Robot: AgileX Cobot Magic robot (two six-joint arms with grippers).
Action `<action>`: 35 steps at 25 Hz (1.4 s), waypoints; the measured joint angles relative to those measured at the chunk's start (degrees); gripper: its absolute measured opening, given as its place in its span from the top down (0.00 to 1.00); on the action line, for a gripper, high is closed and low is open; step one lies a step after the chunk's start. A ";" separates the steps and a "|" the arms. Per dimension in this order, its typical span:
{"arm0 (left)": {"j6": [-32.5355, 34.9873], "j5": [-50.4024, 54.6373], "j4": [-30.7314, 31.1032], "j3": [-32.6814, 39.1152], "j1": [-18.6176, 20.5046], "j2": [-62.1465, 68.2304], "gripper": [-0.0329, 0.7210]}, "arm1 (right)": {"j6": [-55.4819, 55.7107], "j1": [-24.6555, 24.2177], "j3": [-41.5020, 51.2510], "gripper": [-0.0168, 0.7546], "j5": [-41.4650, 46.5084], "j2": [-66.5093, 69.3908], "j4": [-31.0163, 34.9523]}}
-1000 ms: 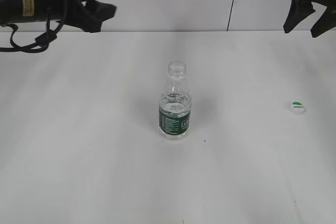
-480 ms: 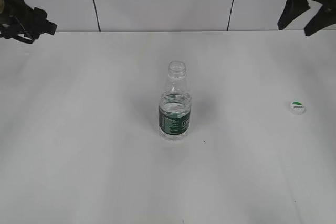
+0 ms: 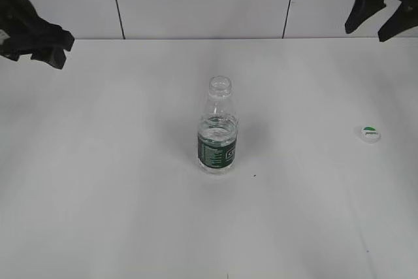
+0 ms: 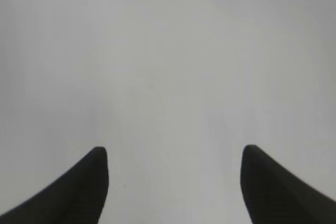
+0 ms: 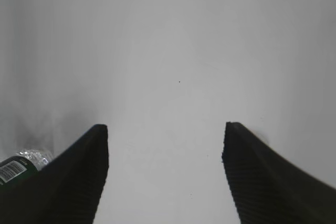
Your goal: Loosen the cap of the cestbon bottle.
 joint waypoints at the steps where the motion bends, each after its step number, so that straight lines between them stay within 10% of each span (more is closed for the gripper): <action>1: 2.27 3.26 -2.75 -1.57 0.00 0.00 0.32 | 0.13 0.00 0.00 0.31 0.00 -0.61 -0.48; 11: 4.49 25.32 -11.73 -13.53 2.51 0.16 0.32 | 1.96 0.00 1.75 0.31 0.00 -10.59 -7.60; 21: 2.25 29.77 -11.68 -13.53 8.46 -0.01 0.32 | 2.28 0.00 23.51 0.31 0.06 -28.36 -8.60; 35: 2.25 29.88 -7.07 3.99 8.50 -24.84 0.32 | -0.42 0.00 44.02 0.31 0.17 -56.81 -9.22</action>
